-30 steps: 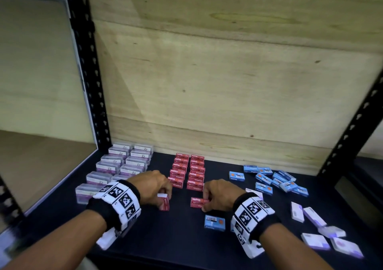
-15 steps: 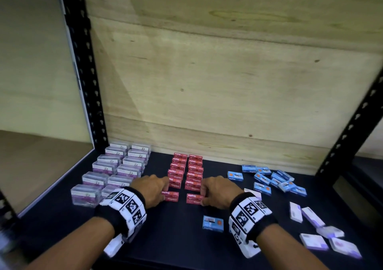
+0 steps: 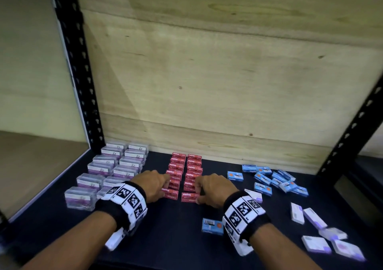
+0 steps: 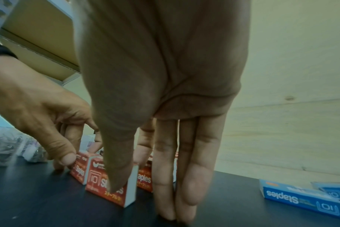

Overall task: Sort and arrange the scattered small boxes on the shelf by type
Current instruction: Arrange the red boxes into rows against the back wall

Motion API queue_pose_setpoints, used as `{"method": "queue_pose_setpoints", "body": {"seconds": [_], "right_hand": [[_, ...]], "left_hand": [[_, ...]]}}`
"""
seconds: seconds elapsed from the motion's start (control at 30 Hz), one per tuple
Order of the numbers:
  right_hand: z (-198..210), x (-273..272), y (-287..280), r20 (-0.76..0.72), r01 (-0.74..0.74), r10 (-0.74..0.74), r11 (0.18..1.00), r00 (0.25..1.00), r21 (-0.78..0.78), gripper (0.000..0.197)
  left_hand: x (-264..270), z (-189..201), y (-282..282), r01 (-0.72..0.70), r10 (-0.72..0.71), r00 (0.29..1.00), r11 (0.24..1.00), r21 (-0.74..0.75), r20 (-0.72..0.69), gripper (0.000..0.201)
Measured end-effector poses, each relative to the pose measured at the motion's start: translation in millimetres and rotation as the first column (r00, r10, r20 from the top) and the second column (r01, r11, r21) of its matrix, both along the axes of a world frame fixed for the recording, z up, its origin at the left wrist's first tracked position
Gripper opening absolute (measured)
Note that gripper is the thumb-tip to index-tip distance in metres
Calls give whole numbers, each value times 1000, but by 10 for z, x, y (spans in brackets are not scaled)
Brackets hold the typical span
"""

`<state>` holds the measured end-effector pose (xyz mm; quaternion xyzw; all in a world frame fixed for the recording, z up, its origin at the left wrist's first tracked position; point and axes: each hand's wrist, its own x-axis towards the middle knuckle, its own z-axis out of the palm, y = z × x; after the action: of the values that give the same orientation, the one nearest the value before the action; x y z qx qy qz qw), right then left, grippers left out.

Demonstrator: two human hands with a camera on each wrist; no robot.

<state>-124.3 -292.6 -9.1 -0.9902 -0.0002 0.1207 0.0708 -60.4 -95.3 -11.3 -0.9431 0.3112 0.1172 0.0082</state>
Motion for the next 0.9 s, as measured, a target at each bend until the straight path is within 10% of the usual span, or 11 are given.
{"method": "queue_pose_setpoints", "body": {"seconds": [0.9], "right_hand": [[-15,30,-62,-34,12,-10,998,999,61,30]], "left_hand": [[32,-5,-14,-14,15,1000,997,73,-4,33]]}}
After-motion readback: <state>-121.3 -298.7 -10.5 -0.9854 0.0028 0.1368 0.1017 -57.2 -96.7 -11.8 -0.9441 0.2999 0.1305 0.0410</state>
